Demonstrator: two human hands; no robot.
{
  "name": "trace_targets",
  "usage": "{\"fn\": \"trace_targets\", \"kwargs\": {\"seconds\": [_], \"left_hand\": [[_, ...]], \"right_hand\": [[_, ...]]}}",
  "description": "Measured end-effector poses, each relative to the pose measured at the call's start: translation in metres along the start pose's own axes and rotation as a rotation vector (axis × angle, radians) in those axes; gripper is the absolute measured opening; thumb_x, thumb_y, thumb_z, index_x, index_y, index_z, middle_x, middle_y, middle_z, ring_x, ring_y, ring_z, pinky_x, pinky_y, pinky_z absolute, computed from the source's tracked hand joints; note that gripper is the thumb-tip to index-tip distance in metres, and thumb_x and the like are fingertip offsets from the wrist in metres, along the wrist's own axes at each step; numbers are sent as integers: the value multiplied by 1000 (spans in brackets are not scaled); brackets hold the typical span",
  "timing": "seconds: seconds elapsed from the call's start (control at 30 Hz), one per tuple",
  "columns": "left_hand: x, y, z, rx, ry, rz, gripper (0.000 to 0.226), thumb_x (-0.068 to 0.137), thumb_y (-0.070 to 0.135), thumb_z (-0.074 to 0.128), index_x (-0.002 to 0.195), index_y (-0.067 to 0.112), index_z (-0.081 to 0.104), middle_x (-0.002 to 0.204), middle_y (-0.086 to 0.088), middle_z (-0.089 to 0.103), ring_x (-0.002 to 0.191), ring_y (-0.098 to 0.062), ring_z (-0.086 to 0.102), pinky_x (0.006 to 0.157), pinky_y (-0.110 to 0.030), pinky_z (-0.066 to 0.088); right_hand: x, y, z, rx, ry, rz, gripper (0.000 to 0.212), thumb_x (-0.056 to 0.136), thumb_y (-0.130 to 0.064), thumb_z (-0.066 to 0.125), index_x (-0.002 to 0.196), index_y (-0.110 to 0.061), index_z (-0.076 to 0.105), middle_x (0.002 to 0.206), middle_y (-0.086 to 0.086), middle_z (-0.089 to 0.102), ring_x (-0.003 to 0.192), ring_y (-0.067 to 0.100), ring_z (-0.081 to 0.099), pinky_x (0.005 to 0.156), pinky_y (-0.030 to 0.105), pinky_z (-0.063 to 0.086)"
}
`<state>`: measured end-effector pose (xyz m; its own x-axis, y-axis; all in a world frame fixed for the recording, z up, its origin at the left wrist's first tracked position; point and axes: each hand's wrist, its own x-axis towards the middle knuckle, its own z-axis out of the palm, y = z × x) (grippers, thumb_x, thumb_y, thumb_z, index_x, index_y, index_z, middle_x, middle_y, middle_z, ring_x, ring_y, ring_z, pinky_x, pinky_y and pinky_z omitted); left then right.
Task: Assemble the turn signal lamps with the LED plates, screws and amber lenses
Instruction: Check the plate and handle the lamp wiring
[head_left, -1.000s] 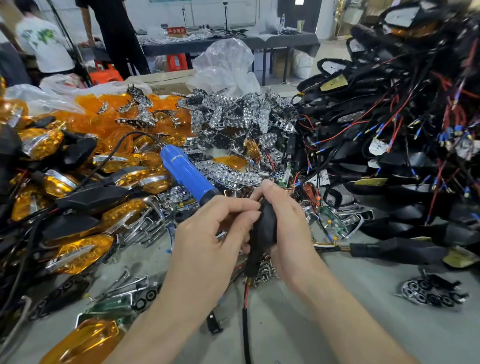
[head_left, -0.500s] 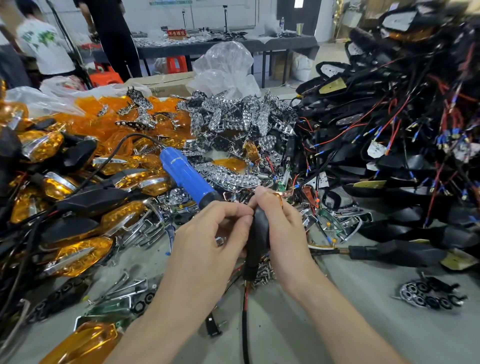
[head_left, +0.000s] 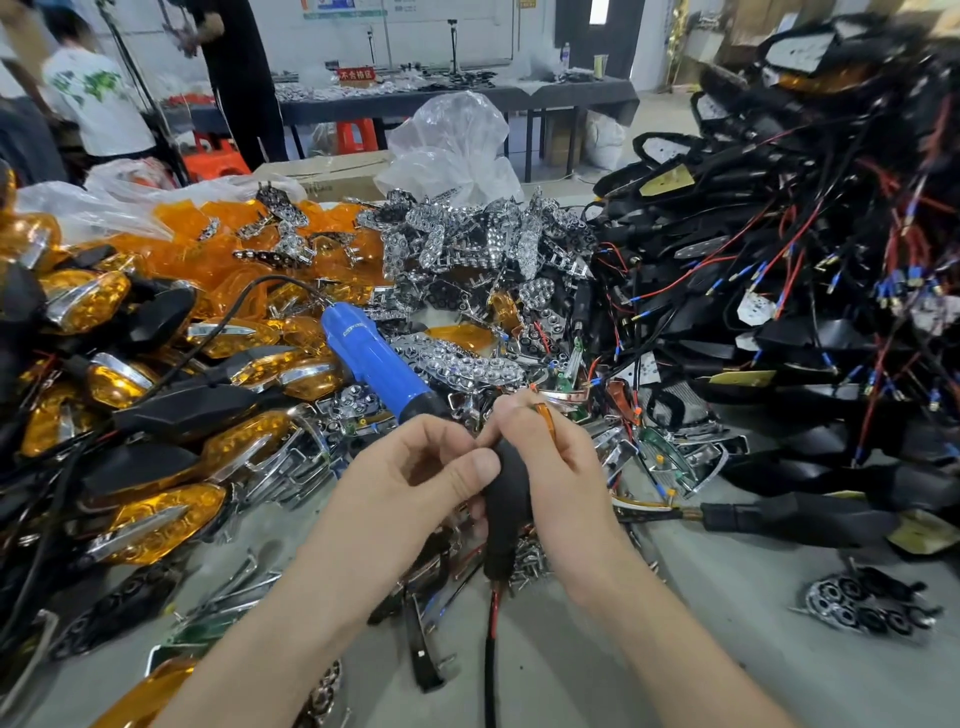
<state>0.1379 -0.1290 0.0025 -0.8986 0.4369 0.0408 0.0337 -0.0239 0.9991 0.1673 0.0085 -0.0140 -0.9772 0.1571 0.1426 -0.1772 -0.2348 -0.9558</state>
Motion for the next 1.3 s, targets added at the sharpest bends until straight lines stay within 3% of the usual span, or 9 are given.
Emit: {"fn": "trace_targets", "kwargs": {"seconds": [0.17, 0.4, 0.5, 0.6, 0.7, 0.87, 1.0, 1.2, 1.3], "left_hand": [[3, -6, -6, -300, -149, -208, 23, 66, 25, 82, 72, 17, 61, 65, -9, 53, 55, -19, 52, 58, -29, 47], [9, 4, 0, -202, -184, -200, 22, 79, 23, 77, 73, 16, 57, 65, -9, 53, 57, -19, 51, 62, -32, 45], [14, 8, 4, -39, -79, -88, 16, 92, 26, 65, 86, 11, 61, 70, -4, 61, 61, -19, 57, 60, -28, 52], [25, 8, -4, 400, 231, 8, 6, 98, 31, 59, 99, 26, 62, 79, 9, 68, 65, -13, 62, 63, -33, 53], [43, 6, -19, 526, 457, -86, 25, 97, 37, 57, 118, 26, 49, 96, 7, 63, 69, -6, 61, 59, -29, 46], [88, 3, -30, 552, 478, -381, 67, 92, 51, 59, 135, 7, 31, 99, -11, 59, 75, -24, 60, 78, -45, 59], [110, 2, -33, 631, 512, -430, 74, 92, 49, 64, 136, 1, 31, 101, -16, 64, 67, -25, 63, 75, -44, 62], [113, 10, -38, 360, 512, -363, 26, 92, 24, 68, 105, 6, 54, 104, -22, 68, 76, -32, 69, 60, -41, 62], [107, 22, -41, 40, 546, -256, 24, 94, 22, 64, 106, 4, 53, 101, -18, 68, 81, -29, 69, 58, -34, 61]], "right_hand": [[0, 3, 1, 19, -50, 35, 35, 78, -54, 61, 71, -20, 60, 54, 6, 55, 44, 19, 58, 45, 32, 53], [6, 5, -2, 85, -4, 40, 34, 78, -54, 62, 68, -21, 63, 51, 9, 55, 42, 22, 56, 43, 30, 51], [11, 5, -6, 216, 35, 78, 35, 88, -49, 58, 69, -21, 63, 58, 7, 57, 45, 22, 53, 44, 28, 47], [15, 2, -14, 466, 56, 134, 30, 90, -44, 60, 68, -22, 60, 63, 1, 55, 46, 18, 50, 44, 26, 44], [18, -1, -22, 627, 123, 180, 26, 79, -44, 66, 66, -23, 60, 63, -1, 53, 46, 16, 47, 41, 24, 41], [19, 2, -25, 725, 135, 201, 26, 79, -44, 67, 66, -23, 60, 63, -3, 52, 46, 15, 46, 40, 24, 41], [18, 3, -22, 672, 49, 162, 28, 82, -47, 62, 68, -23, 59, 63, -1, 52, 47, 16, 47, 43, 24, 42], [17, -3, -28, 710, 9, 135, 28, 86, -45, 60, 70, -23, 58, 63, -4, 50, 46, 15, 45, 44, 23, 42], [15, -3, -31, 708, -49, 115, 29, 91, -45, 56, 74, -22, 57, 65, -4, 50, 48, 14, 46, 45, 24, 43]]}}
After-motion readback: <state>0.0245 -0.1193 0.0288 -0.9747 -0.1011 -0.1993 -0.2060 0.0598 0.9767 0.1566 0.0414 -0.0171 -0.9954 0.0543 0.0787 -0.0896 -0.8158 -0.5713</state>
